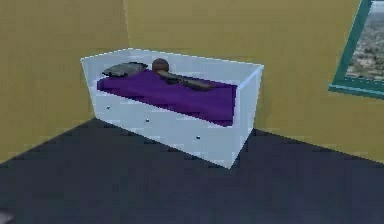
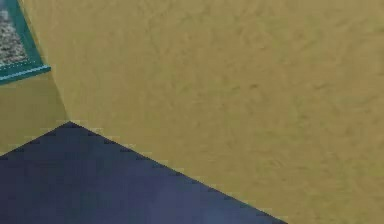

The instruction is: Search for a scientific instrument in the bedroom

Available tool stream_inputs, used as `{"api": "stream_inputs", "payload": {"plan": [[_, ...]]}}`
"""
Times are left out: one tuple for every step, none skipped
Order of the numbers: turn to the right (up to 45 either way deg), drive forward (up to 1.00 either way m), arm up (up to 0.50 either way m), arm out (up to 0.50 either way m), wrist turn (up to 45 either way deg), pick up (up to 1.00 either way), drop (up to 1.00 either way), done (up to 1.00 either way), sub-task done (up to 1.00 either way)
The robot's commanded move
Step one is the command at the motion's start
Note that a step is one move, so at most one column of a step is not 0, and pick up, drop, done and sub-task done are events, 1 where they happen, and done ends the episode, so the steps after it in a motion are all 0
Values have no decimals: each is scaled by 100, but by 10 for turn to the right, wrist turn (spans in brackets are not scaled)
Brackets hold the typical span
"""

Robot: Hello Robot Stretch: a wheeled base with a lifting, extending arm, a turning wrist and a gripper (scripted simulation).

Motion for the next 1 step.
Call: {"api": "stream_inputs", "payload": {"plan": [[-450, 0, 0, 0, 0, 0, 0, 0, 0]]}}
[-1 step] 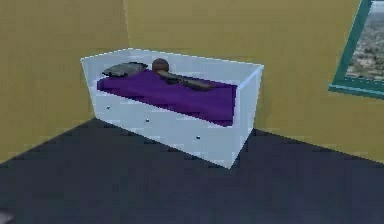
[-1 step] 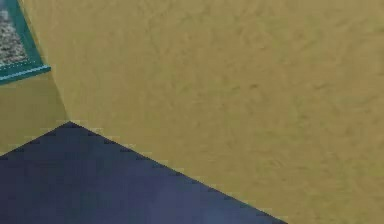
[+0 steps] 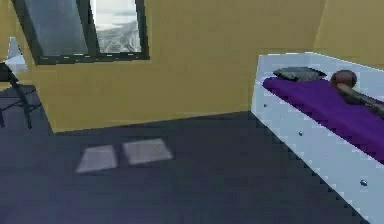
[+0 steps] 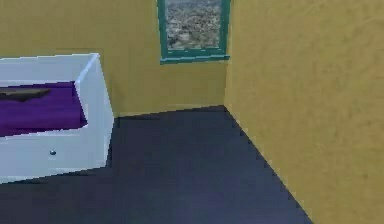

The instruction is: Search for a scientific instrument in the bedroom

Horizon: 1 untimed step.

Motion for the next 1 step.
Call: {"api": "stream_inputs", "payload": {"plan": [[-450, 0, 0, 0, 0, 0, 0, 0, 0]]}}
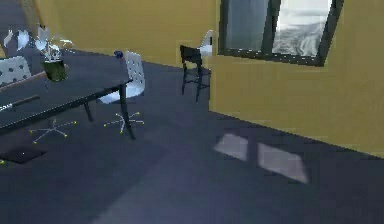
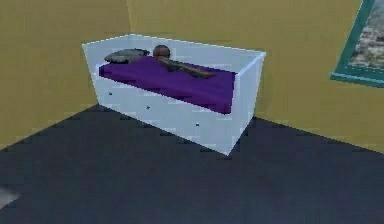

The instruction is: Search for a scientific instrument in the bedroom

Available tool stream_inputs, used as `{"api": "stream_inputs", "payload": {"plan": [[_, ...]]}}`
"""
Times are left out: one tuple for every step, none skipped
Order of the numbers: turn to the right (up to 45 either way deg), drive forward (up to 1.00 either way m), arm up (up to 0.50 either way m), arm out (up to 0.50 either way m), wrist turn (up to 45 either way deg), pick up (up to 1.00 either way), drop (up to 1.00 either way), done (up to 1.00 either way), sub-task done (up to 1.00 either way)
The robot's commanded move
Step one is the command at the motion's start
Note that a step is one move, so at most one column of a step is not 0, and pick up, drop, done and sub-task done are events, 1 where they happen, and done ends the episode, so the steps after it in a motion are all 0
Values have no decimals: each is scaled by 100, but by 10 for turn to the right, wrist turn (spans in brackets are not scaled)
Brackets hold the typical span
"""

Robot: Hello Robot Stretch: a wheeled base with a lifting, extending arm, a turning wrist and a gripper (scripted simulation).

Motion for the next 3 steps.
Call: {"api": "stream_inputs", "payload": {"plan": [[0, 100, 0, 0, 0, 0, 0, 0, 0], [0, 100, 0, 0, 0, 0, 0, 0, 0], [-30, 0, 0, 0, 0, 0, 0, 0, 0]]}}
